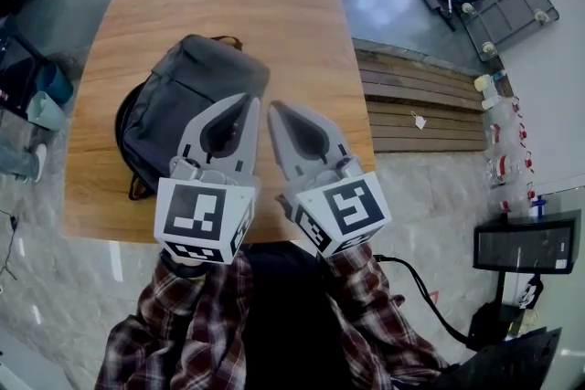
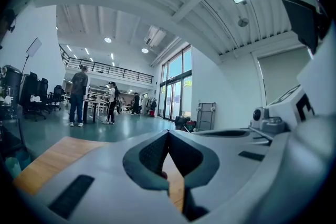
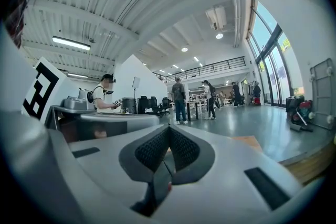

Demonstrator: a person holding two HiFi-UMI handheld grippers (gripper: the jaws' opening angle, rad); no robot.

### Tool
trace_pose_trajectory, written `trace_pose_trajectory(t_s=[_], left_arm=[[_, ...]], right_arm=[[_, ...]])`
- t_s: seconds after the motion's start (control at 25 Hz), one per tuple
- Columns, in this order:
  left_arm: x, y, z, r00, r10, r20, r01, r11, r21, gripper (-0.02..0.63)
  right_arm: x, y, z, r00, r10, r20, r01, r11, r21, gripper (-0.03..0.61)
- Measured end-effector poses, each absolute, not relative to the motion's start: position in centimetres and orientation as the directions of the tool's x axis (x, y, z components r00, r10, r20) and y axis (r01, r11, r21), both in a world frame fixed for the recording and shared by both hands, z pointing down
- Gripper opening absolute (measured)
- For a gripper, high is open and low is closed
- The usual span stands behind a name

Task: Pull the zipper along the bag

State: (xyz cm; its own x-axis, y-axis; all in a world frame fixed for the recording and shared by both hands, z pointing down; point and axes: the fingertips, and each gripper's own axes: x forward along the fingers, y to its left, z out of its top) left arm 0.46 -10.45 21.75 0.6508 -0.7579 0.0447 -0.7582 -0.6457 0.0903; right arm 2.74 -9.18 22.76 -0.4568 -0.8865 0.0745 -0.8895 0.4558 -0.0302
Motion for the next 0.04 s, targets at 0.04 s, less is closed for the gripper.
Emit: trace_pose_trajectory(t_s=[0.04], left_arm=[[0.46, -10.46, 21.74, 0.651, -0.758, 0.045, -0.758, -0.645, 0.090, 0.008]], right_arm=[[2.69, -9.17, 22.75, -0.458, -0.886, 0.074, -0.889, 0.457, -0.030, 0.008]])
